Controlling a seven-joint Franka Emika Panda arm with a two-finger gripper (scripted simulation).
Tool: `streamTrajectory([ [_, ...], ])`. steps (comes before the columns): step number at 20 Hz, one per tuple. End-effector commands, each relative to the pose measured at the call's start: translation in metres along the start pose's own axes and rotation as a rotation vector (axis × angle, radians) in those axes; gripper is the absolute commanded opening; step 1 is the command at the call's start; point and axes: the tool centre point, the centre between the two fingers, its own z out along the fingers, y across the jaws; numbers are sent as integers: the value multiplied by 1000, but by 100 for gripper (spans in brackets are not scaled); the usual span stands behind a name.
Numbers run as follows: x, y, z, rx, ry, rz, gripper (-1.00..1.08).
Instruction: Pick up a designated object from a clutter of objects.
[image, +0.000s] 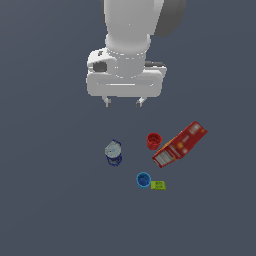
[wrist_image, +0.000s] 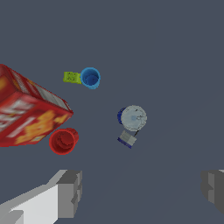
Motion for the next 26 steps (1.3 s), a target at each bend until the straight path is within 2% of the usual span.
streamTrajectory([
  [1,0,0,0,0,0,0,100],
  [13,8,-21,-25,-9,45,-67,100],
  [26,18,-13,7,3,36,-145,100],
])
